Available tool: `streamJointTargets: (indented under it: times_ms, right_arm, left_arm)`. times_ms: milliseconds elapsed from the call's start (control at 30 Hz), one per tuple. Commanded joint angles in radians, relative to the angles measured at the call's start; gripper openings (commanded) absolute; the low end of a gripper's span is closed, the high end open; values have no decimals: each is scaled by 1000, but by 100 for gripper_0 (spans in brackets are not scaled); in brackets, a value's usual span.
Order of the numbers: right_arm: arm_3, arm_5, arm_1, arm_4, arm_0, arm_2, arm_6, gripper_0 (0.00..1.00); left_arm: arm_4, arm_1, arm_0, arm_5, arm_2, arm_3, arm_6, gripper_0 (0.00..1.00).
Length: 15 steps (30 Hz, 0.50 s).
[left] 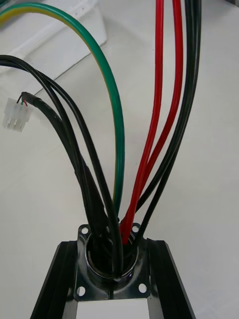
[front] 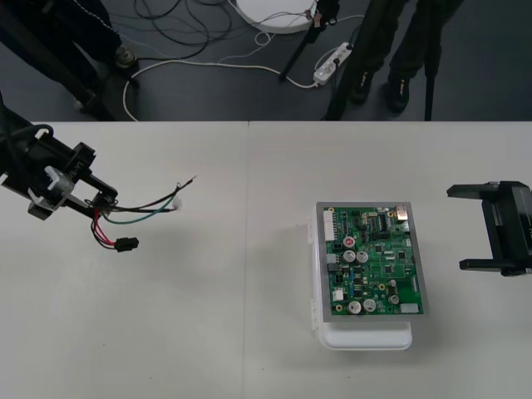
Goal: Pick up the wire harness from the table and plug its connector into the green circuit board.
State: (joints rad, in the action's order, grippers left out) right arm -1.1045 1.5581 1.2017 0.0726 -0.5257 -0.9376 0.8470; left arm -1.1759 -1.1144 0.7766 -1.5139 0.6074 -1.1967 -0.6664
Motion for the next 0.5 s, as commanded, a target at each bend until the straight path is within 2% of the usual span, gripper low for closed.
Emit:
streamJointTargets:
  times_ms: [33,233,500]
  right_arm:
    - [5,13,-4,-10,-30,-3,-42,100]
    - [5,13,-4,-10,-31,-3,-49,100]
    - [5,13,-4,-10,-31,-3,-59,100]
  left_arm:
    - [-42,-50,-106,-57,-130,-107,117,0]
    - [-85,-18,-232,-57,-288,-228,258,0]
    - [-105,39,-338,-57,-425,-347,432,0]
